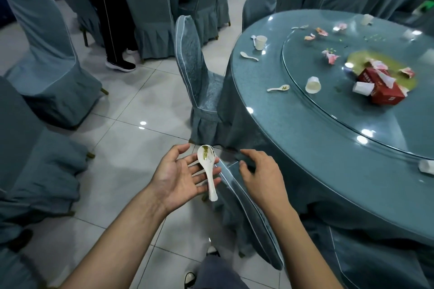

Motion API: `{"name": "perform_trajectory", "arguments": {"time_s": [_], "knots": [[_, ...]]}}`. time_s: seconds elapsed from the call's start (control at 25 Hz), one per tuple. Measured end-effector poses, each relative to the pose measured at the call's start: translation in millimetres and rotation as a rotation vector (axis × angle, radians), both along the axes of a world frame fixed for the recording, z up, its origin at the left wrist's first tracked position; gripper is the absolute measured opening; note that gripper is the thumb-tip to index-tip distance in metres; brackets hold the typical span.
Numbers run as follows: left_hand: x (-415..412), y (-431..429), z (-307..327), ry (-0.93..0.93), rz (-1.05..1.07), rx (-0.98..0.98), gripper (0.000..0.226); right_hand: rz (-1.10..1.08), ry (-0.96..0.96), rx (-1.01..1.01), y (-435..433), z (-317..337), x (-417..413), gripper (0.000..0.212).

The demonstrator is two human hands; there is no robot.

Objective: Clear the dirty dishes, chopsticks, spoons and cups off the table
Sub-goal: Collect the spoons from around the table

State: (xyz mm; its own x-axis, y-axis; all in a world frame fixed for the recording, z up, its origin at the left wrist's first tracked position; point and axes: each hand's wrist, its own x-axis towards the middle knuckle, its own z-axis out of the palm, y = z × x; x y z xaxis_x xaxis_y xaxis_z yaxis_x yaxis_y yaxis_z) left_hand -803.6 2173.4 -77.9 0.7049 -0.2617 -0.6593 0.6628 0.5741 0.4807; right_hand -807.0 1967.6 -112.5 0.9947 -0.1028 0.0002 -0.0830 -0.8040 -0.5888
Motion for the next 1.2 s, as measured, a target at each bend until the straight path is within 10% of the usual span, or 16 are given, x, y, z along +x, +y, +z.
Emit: {"name": "perform_trajectory", "arguments": {"time_s": [1.2], "knots": [[321,28,-19,0.062,-0.321,0.034,0.061,-0.227,0.068,-0.077,42,-33,266,0.032]]}}
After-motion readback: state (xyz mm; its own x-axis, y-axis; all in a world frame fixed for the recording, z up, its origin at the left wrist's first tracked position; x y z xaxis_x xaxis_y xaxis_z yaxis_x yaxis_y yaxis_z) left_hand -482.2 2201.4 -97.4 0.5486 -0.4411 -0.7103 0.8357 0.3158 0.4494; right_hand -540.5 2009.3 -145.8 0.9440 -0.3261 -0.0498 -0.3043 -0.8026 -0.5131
